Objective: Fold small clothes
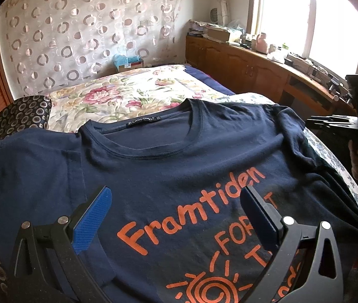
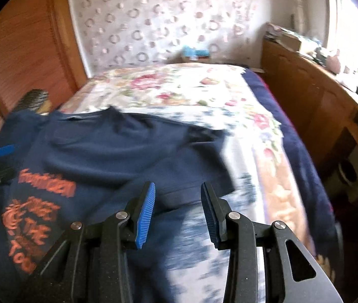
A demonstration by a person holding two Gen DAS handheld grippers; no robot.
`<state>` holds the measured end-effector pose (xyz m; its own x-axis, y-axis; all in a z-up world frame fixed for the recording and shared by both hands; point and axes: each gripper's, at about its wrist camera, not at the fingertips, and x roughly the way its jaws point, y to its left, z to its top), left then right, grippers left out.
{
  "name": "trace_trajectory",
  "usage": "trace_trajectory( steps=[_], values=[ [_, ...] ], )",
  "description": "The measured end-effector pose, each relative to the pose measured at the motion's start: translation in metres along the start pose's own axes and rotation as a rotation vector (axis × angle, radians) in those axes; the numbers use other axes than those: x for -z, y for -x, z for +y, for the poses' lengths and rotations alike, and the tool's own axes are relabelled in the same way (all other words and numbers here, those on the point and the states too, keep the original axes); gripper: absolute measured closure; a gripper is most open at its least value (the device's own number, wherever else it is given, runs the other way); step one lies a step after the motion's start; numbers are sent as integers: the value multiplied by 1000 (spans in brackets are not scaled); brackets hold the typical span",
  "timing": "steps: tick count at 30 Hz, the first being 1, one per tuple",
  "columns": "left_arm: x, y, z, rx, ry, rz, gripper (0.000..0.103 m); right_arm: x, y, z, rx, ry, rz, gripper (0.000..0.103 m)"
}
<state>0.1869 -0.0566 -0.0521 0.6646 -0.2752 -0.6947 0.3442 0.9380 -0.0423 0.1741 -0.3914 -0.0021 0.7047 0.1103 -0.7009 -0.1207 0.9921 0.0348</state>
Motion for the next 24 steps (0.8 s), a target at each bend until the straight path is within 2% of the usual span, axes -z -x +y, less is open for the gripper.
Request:
trace_trajectory(
  steps=[7,12,15,18,24],
  values=[
    [4,-2,-1,-3,1,15,1,-7,-34,-18,27,-36,51,64],
    [5,-3,1,-6,7,19,1,-7,-44,-16,-19,-59,68,64],
    [6,-3,3,-7,12,21,1,-16,-37,-18,-79,-44,67,93],
    [7,-2,5,-8,17,18,1,-24,-35,-2,-99,-3,59,99],
    [9,2,11,-13,30,11,1,-52,-26,40,-196,85,7,99]
  ],
)
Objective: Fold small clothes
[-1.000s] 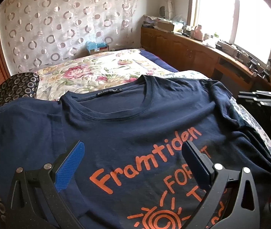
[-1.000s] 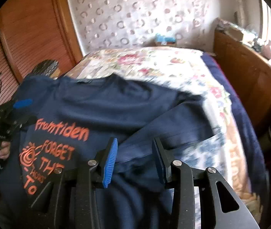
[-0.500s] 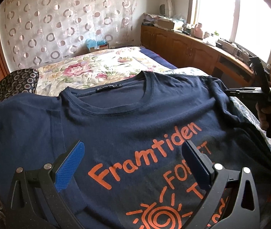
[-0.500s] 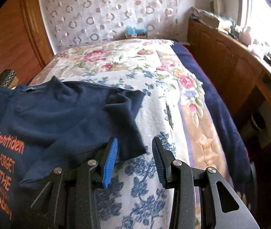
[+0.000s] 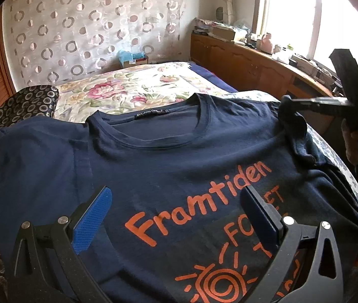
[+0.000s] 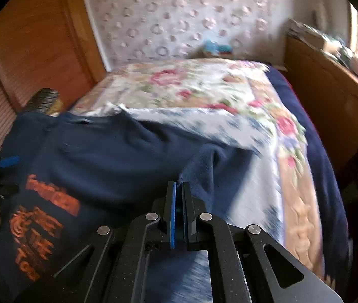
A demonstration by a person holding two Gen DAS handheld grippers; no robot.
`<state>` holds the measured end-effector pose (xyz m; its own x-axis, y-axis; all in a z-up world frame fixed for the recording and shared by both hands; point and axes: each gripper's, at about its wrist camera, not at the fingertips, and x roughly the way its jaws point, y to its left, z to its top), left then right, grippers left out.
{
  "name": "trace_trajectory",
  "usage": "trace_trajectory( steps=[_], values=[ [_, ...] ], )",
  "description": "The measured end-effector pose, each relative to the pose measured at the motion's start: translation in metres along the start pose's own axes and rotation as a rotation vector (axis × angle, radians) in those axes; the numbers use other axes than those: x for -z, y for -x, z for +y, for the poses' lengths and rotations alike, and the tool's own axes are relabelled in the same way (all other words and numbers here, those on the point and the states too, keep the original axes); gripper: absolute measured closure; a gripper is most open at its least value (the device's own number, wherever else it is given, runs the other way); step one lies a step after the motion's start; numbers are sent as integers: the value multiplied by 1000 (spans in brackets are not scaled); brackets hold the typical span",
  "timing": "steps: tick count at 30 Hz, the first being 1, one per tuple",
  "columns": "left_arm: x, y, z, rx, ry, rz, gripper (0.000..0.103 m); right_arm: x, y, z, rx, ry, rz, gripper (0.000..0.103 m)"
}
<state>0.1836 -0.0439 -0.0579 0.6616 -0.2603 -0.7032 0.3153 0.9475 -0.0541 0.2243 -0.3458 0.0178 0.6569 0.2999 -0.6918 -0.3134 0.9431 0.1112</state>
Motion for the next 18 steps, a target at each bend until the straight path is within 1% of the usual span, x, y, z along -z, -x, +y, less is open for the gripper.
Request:
trace_trajectory(
  steps=[7,9,10,11,12,13,15,18],
  values=[
    [2,5,6,-14,15,-5,1,-36,-19,43,-115,87,-24,99],
    [3,5,7,-16,21,-7,1,-42,-23,51,-106,116,-33,99],
    [3,6,8,-17,22,-7,1,-45,-26,57,-83,137,-40,99],
    [2,5,8,-18,23,-6,1,-46,-32,54,-60,144,-41,99],
    [3,5,8,-18,23,-6,1,-45,-35,55,-45,145,-35,95],
    [3,5,8,-18,23,-6,1,-43,-38,54,-32,145,-27,79],
    [3,5,8,-16,24,-7,1,-39,-43,56,-14,138,-25,61],
    [4,5,9,-13,24,-9,1,-29,-40,56,-4,124,-22,61]
  ],
)
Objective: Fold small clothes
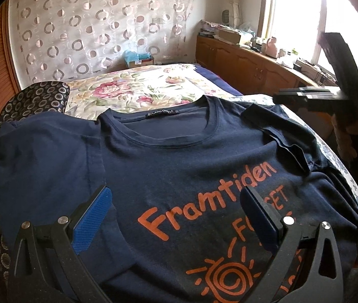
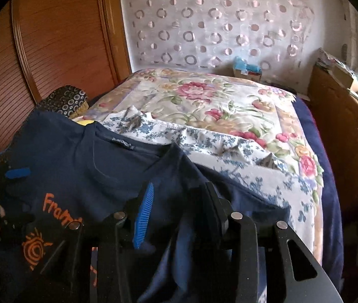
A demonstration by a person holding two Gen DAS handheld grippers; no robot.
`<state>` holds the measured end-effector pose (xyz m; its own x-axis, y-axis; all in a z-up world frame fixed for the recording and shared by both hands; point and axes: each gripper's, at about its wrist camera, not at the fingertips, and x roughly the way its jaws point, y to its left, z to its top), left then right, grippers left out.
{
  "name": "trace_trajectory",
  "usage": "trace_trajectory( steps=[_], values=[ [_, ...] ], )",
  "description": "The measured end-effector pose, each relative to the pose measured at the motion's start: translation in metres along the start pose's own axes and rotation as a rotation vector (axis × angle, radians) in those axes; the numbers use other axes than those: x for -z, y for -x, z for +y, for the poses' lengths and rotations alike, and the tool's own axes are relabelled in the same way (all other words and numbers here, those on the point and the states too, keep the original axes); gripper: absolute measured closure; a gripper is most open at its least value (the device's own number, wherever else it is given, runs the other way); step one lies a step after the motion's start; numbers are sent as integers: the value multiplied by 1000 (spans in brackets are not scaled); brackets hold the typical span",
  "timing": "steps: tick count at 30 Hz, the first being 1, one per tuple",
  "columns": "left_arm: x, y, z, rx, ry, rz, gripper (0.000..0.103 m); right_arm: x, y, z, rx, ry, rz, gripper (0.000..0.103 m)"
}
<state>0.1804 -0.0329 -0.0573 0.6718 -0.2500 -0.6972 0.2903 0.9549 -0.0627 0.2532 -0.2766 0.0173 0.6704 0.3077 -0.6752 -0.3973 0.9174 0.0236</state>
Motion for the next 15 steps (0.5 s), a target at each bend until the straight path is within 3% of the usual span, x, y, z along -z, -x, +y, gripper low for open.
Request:
trace_trajectory(
  steps=[15],
  values=[
    [-2,-2,-5,10,-1,-3,1,51,12,27,-10,-55,128,61]
  ],
)
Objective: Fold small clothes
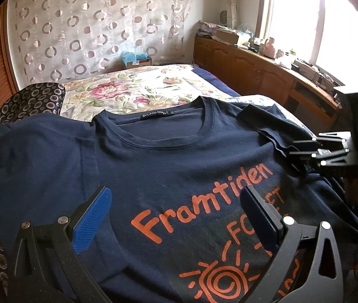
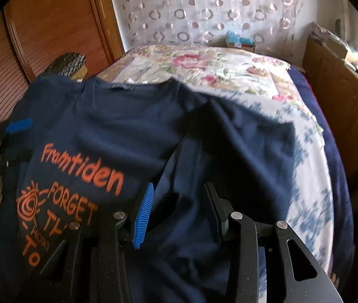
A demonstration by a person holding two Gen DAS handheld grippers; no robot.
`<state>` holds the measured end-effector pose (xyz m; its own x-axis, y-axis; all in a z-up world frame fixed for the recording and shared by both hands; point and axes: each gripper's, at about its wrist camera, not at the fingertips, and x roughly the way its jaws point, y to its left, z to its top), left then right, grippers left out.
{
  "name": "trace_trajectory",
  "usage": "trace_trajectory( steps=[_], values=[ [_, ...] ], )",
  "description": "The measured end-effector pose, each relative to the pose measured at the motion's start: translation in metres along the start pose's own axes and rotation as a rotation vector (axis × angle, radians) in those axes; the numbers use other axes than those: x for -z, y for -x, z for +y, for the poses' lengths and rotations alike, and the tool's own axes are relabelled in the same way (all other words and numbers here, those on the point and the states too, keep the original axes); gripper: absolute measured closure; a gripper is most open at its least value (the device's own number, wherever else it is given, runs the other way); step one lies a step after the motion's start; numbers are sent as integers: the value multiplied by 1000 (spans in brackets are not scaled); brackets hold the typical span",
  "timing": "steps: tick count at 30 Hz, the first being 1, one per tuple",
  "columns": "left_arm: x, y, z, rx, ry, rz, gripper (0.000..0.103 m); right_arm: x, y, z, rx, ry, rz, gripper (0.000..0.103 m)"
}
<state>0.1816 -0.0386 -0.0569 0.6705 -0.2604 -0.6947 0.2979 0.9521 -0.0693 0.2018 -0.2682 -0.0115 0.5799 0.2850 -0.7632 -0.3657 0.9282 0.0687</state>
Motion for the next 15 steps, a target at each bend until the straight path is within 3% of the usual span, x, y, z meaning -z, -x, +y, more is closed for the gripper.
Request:
trace_trajectory(
  steps=[6,8,10,15],
  values=[
    [0,1,2,-1,1,-1,1,0,-3,6,33,29,17,61],
    [0,2,3,-3,3,-4,1,-1,-6,9,43,42,15,74],
    [0,3,4,-7,5,-7,1,1,-5,8,25,47,10,98],
    [-2,7,10,-16,10,-18,1,17,19,1,-53,46,-4,99]
  ],
)
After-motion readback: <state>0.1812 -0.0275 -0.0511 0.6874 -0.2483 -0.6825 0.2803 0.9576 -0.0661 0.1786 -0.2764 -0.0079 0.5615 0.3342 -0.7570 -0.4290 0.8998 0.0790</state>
